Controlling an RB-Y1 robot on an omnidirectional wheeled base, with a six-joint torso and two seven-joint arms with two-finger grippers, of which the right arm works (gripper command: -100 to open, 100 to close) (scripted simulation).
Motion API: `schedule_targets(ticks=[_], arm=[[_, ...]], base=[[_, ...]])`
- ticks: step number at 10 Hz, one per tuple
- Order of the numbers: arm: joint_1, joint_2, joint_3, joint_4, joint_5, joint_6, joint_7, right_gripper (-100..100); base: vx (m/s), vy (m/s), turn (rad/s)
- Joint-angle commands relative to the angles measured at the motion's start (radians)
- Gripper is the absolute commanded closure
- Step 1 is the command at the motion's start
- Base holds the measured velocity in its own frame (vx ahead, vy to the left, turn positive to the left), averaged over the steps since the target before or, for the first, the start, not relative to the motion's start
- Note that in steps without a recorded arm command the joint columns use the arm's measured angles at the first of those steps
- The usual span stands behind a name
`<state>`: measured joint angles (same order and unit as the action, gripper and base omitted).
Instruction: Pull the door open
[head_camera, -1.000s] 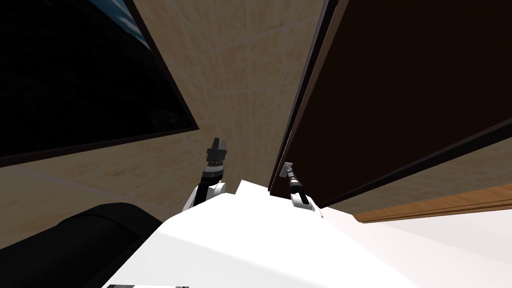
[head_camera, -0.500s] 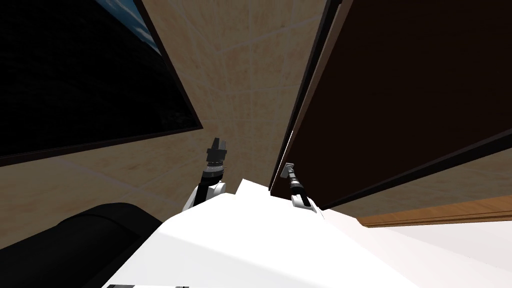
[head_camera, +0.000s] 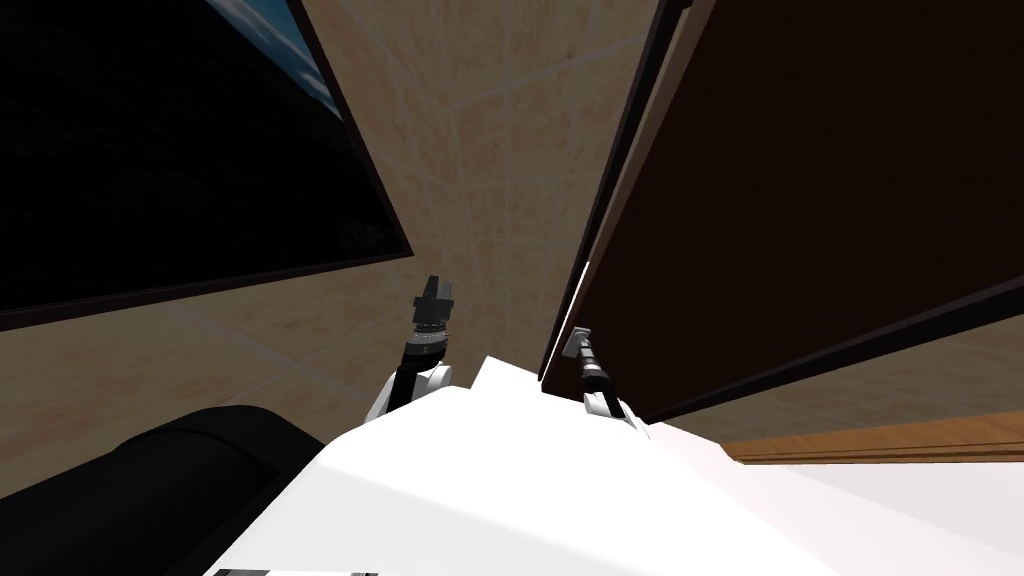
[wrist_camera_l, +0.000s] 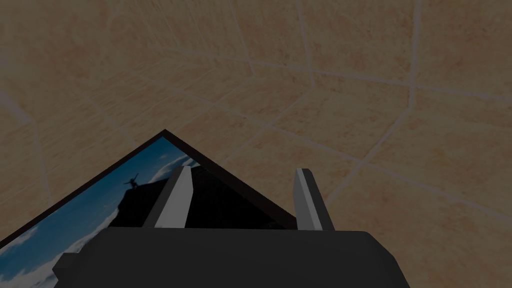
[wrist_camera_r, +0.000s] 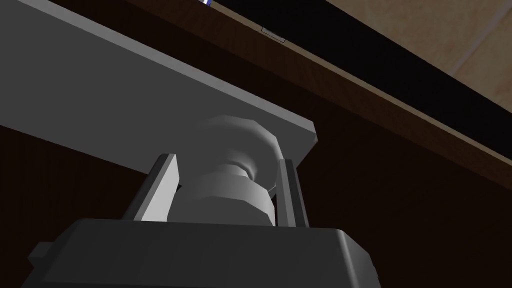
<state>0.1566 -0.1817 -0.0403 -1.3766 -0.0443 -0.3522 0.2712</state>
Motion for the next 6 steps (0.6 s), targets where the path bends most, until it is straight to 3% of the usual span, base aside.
schedule_targets(ticks=[1, 4, 6], arm=[[0.014, 0.002, 0.008, -0.014, -0.026, -0.004, -0.050, 100], [0.025, 0.001, 0.010, -0.022, -0.043, -0.006, -0.109, 100], [0.046, -0.002, 0.013, -0.040, -0.080, -0.009, -0.173, 100]], base=[[-0.040, -0.021, 0.114], [-0.026, -0.013, 0.045], [-0.027, -0.013, 0.082]])
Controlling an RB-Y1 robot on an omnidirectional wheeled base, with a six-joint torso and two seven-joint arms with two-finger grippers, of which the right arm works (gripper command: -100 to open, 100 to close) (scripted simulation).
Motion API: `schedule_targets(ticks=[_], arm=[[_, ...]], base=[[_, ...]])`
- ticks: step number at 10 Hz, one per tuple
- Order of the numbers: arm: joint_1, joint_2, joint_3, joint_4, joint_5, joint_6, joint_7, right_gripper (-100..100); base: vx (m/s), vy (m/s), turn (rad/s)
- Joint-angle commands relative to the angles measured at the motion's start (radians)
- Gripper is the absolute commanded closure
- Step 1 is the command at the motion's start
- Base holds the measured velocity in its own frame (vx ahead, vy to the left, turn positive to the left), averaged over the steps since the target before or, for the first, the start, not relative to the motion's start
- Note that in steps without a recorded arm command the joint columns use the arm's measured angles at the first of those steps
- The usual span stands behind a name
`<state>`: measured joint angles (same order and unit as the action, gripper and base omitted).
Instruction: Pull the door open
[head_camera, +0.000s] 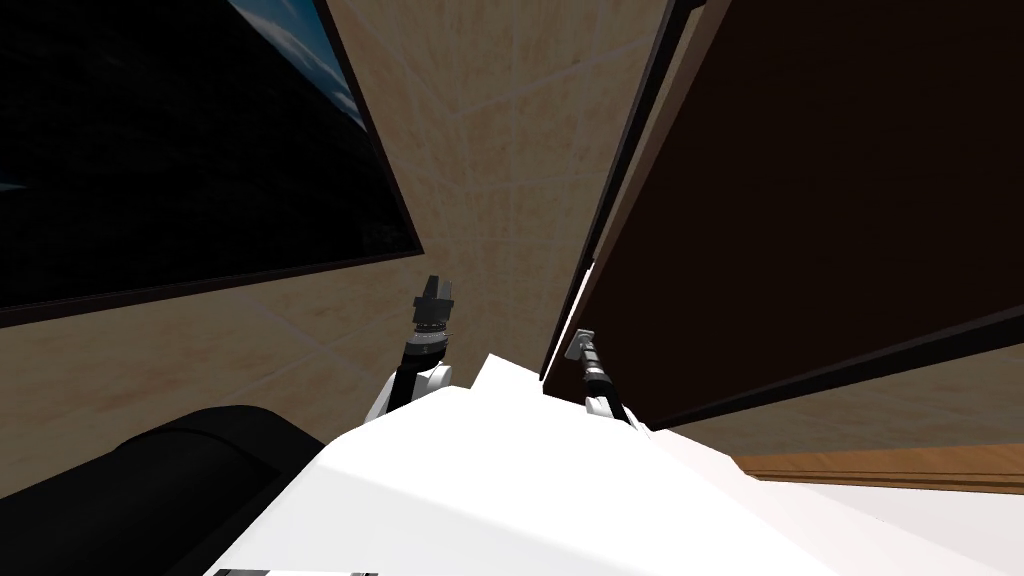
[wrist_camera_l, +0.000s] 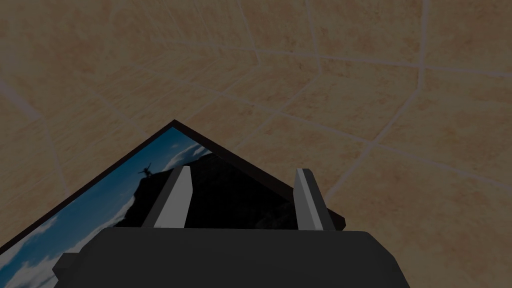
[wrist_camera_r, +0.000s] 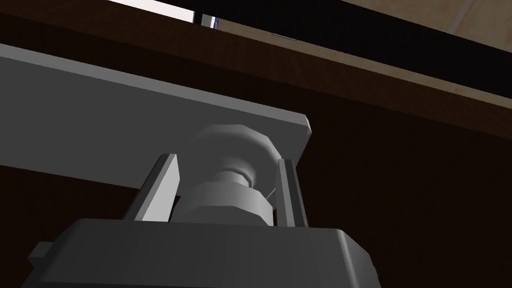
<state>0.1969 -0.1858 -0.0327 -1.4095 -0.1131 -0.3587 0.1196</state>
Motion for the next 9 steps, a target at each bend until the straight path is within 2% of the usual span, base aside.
schedule_targets(ticks=[1, 4, 5, 7, 8, 9], arm=[[0.005, 0.002, 0.006, -0.007, -0.011, -0.003, -0.041, 100], [0.026, -0.001, 0.010, -0.024, -0.047, -0.006, -0.121, 100], [0.026, -0.001, 0.010, -0.024, -0.047, -0.006, -0.125, 100], [0.047, -0.004, 0.013, -0.041, -0.083, -0.010, -0.191, 100], [0.047, -0.004, 0.013, -0.041, -0.083, -0.010, -0.208, 100], [0.058, -0.005, 0.015, -0.050, -0.101, -0.012, -0.243, 100]], base=[[-0.025, -0.021, 0.055], [-0.023, -0.014, 0.061], [-0.021, -0.010, 0.038], [-0.030, -0.015, 0.094], [-0.030, -0.018, 0.041], [-0.027, -0.015, 0.060]])
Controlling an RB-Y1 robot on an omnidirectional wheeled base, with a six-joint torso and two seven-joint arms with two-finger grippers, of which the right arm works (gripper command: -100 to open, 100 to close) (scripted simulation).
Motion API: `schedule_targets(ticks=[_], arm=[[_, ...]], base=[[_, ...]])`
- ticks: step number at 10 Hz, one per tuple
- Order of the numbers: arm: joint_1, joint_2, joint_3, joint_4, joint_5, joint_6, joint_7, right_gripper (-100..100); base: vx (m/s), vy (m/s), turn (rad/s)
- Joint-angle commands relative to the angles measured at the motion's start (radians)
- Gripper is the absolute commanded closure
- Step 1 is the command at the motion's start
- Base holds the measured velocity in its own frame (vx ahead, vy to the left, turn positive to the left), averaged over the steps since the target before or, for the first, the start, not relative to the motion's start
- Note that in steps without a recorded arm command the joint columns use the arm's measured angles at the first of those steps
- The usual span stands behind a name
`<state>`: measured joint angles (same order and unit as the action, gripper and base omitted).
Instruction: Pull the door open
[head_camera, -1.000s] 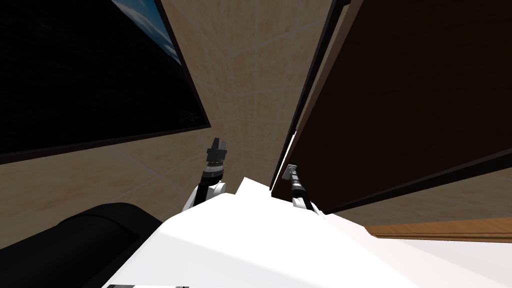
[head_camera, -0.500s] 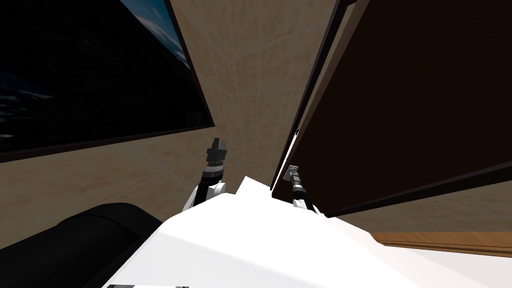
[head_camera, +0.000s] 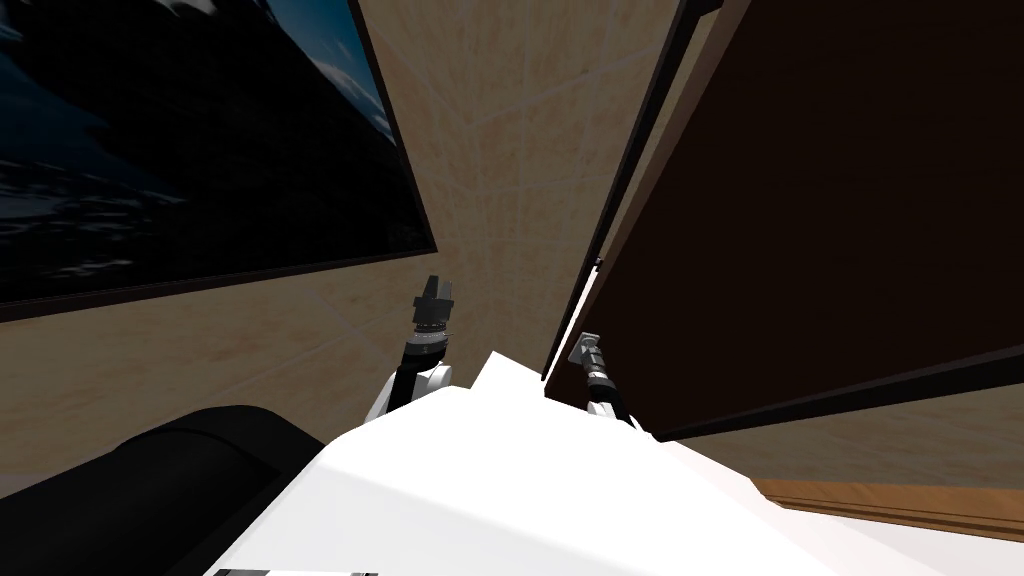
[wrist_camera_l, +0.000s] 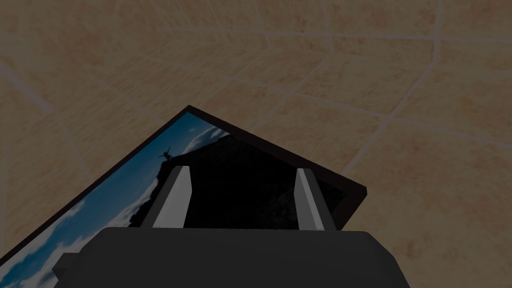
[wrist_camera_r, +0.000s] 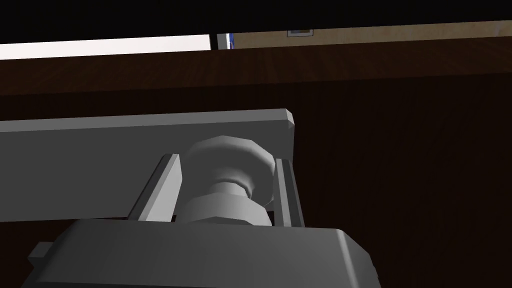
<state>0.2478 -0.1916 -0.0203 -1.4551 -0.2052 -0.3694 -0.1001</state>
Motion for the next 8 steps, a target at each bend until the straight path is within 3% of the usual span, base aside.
schedule_targets(ticks=[1, 8], arm=[[0.007, 0.001, 0.003, -0.004, -0.009, -0.001, -0.030, 100], [0.059, -0.006, 0.012, -0.047, -0.098, -0.010, -0.221, 100]], base=[[-0.018, -0.012, 0.033], [-0.022, -0.017, 0.069]])
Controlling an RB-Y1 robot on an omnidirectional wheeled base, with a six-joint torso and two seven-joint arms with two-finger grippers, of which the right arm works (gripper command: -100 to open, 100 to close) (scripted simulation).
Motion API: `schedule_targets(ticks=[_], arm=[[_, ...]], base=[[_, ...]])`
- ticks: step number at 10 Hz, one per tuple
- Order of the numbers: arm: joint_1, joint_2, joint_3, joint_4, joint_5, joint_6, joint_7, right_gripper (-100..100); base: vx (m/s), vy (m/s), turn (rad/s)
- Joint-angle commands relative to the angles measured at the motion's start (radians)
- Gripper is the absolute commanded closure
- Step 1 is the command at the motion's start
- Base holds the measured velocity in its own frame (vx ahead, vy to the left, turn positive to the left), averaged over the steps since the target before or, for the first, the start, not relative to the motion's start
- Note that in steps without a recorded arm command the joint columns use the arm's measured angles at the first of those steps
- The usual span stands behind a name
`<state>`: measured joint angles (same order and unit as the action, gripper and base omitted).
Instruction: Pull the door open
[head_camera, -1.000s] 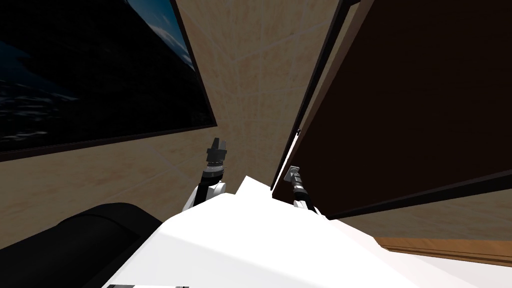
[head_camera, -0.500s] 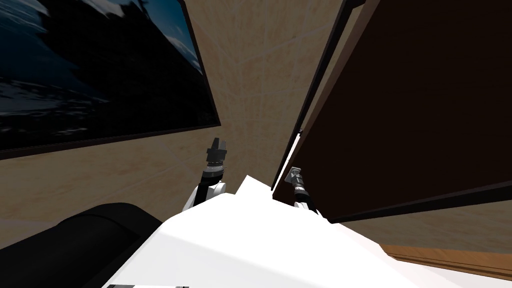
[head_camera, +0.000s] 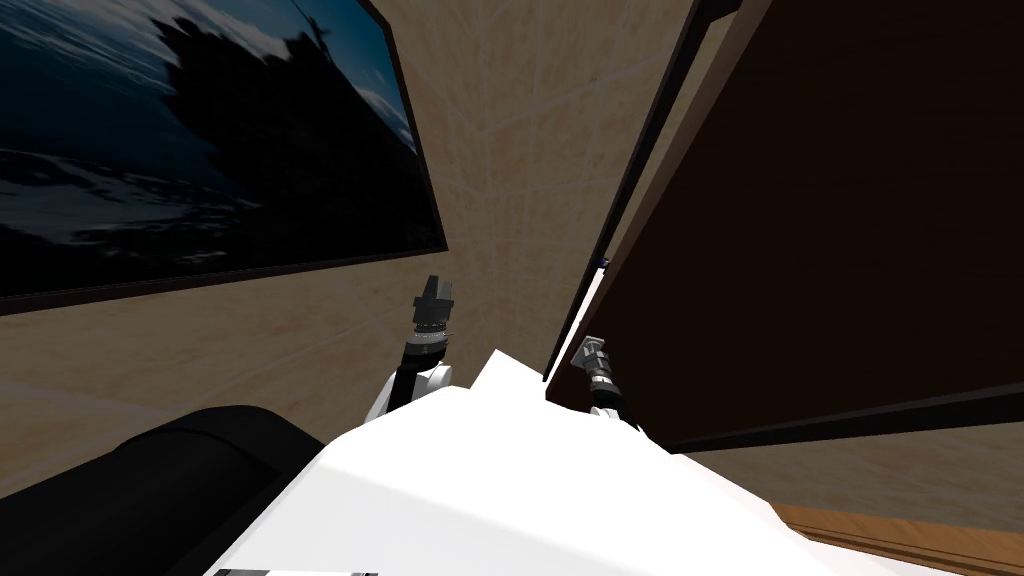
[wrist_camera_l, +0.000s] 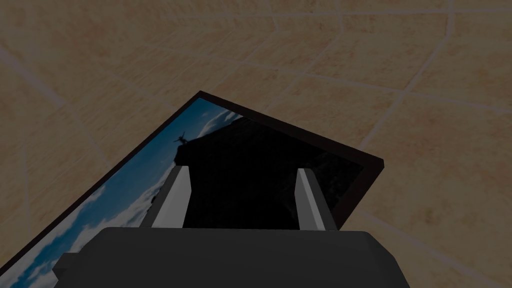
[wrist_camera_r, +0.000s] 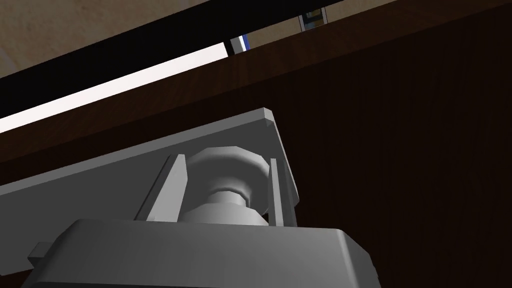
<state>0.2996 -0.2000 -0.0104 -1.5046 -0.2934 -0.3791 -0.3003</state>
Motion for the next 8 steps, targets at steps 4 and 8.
schedule_targets(ticks=[4, 8], arm=[[0.027, -0.001, 0.006, -0.014, -0.045, -0.004, -0.121, 100], [0.047, -0.003, 0.009, -0.030, -0.078, -0.008, -0.204, 100]], base=[[-0.020, -0.015, 0.055], [-0.020, -0.019, 0.059]])
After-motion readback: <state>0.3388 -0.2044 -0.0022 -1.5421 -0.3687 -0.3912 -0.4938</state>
